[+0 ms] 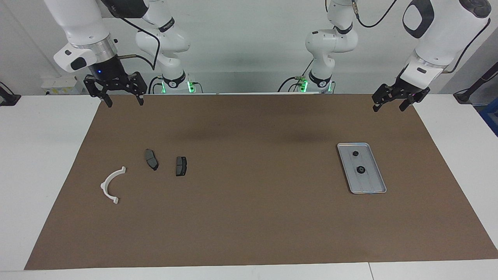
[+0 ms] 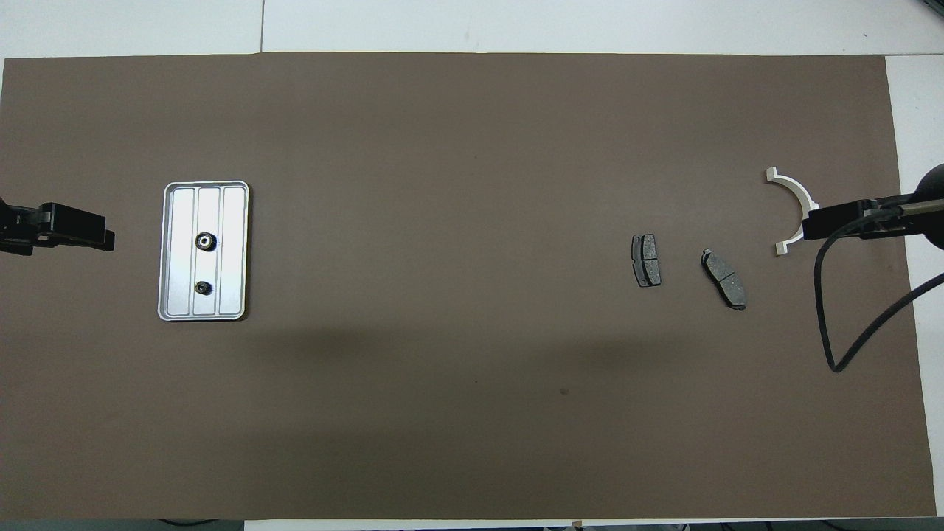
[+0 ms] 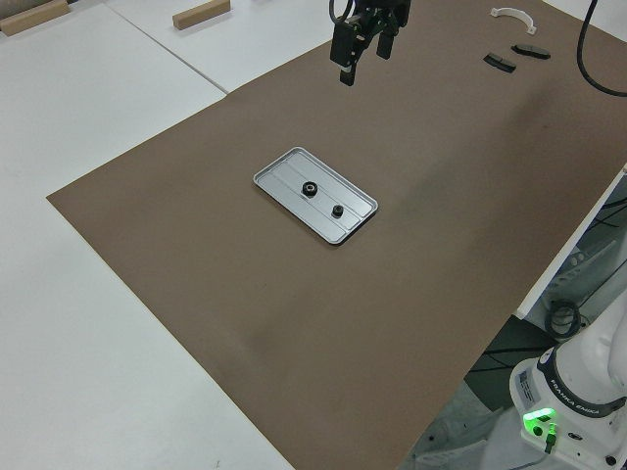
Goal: Pick bearing gear from pile to tray
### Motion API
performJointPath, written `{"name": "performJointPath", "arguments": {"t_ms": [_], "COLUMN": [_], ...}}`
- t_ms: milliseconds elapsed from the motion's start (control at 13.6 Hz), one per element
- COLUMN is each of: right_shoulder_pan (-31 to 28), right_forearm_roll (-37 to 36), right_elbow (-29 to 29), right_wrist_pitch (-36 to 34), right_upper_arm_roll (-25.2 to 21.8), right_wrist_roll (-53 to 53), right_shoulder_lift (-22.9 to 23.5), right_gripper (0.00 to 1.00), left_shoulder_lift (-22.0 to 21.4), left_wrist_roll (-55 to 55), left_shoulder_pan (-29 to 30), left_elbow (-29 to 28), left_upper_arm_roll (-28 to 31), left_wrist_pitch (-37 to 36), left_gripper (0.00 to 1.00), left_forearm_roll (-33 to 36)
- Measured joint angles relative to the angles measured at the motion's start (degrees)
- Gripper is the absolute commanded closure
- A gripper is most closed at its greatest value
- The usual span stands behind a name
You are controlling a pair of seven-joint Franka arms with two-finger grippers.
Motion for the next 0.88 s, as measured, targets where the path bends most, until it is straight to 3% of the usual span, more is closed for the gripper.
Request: {"name": "performJointPath", "arguments": {"t_ms": [880], "right_shoulder_pan": [0.0], "right_forearm_roll": [0.0], "right_elbow": [0.0], "right_wrist_pitch": [0.0], "right_upper_arm_roll": [0.0], "right_wrist_roll": [0.0], "right_shoulder_lift": [0.0], "right_gripper": [0.0], "left_shoulder_lift": [0.3], "left_wrist_roll": [-1.1], "left_shoulder_pan": [-2.1], "left_elbow": [0.7], "left_upper_arm_roll": [-0.8], "left_wrist_pitch": [-0.4], "left_gripper": [0.0], "left_forearm_roll": [0.3]}}
